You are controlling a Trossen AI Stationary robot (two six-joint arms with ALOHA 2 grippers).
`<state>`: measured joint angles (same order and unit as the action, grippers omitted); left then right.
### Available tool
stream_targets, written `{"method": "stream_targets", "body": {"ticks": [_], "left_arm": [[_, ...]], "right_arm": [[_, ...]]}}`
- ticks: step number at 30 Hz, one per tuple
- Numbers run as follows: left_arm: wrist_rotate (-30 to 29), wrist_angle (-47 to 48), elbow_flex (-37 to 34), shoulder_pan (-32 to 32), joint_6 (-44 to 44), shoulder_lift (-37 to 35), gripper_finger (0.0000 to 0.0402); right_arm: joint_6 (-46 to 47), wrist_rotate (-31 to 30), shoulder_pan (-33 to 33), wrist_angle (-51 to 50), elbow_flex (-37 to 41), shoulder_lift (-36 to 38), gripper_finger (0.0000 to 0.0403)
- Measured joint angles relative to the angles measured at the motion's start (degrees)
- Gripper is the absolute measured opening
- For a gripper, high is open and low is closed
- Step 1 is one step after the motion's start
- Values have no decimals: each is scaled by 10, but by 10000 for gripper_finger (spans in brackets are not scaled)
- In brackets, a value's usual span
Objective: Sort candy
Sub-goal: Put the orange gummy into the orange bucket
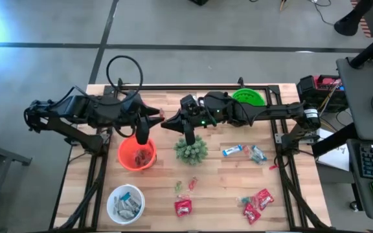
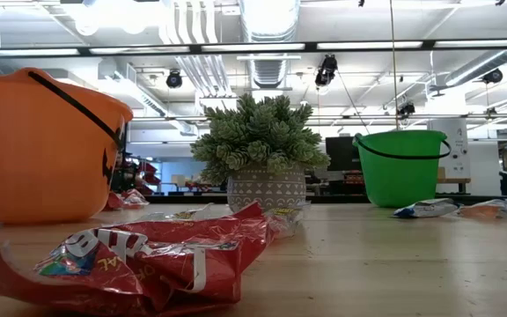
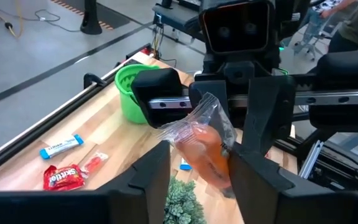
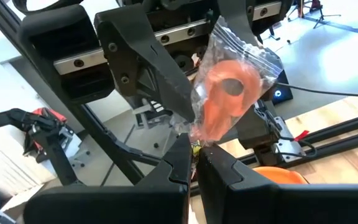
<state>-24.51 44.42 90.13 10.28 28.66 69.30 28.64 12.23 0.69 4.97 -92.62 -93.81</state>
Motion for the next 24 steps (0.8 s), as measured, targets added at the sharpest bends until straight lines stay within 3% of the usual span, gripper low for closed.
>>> {"method": "stream_targets", "body": {"ticks": [9,17,24], "left_arm": [[30,-10,0,-1,-38,0,11],[30,-6,0,-1,-57,0,3],[30,12,0,-1,-57,-4,1]], "right_arm": [[-1,2,0,0,0,1,9],[-7,0,0,-1,0,1,19],[-17,0,-1,-1,0,3,88]]}}
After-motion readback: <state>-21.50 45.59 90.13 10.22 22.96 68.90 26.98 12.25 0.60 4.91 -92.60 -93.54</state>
